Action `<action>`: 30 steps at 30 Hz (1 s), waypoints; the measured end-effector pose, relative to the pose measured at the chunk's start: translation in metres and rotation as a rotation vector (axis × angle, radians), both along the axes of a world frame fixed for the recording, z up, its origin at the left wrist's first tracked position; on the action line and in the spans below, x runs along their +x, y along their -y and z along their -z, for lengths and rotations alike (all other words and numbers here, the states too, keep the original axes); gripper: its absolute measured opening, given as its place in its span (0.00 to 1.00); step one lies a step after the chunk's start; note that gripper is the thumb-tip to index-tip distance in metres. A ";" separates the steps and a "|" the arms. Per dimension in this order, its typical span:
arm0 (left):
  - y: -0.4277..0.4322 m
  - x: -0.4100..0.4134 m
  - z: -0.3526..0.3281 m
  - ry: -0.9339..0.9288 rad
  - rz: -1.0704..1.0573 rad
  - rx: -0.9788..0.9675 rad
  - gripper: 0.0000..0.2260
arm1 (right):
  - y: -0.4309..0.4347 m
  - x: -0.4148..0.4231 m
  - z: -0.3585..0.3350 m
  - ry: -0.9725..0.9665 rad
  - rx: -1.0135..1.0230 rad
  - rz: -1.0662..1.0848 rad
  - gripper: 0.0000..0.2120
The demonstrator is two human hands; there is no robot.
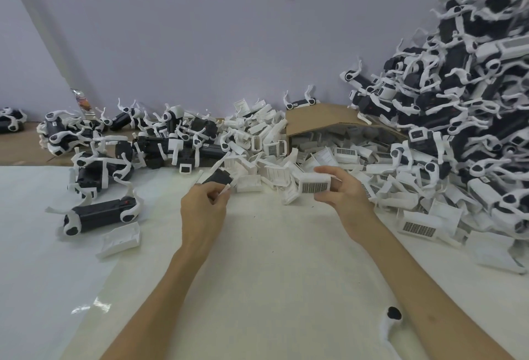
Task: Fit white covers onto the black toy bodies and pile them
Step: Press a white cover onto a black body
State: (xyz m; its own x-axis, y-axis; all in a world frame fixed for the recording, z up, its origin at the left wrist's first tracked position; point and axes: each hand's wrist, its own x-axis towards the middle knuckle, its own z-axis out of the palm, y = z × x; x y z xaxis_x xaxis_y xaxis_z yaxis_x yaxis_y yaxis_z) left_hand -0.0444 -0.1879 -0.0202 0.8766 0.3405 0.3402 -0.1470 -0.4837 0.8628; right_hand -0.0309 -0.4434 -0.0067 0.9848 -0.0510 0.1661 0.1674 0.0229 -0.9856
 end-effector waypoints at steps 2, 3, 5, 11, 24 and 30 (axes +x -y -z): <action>0.003 -0.001 -0.001 0.028 0.001 -0.012 0.11 | 0.000 0.000 0.000 0.004 -0.008 -0.003 0.28; 0.005 -0.002 -0.002 0.036 -0.001 -0.021 0.12 | 0.001 0.000 0.000 0.010 -0.014 0.005 0.29; 0.007 -0.004 -0.004 0.043 0.004 -0.049 0.13 | 0.001 0.000 0.000 0.027 -0.028 0.018 0.29; 0.005 -0.004 -0.006 0.015 0.013 -0.131 0.07 | 0.000 -0.002 0.000 0.042 -0.039 -0.002 0.22; 0.011 -0.008 -0.019 -0.116 0.462 -1.288 0.06 | -0.006 -0.004 0.001 -0.029 0.013 -0.145 0.13; 0.013 -0.012 -0.022 -0.099 0.539 -1.318 0.06 | -0.009 -0.008 -0.003 -0.074 0.136 -0.331 0.18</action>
State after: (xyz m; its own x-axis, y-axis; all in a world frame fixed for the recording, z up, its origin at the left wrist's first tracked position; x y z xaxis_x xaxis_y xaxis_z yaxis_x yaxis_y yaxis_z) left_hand -0.0563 -0.2014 0.0020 0.9994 -0.0226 -0.0266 0.0344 0.7612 0.6476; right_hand -0.0389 -0.4343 -0.0032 0.9608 0.2556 0.1076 0.0576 0.1957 -0.9790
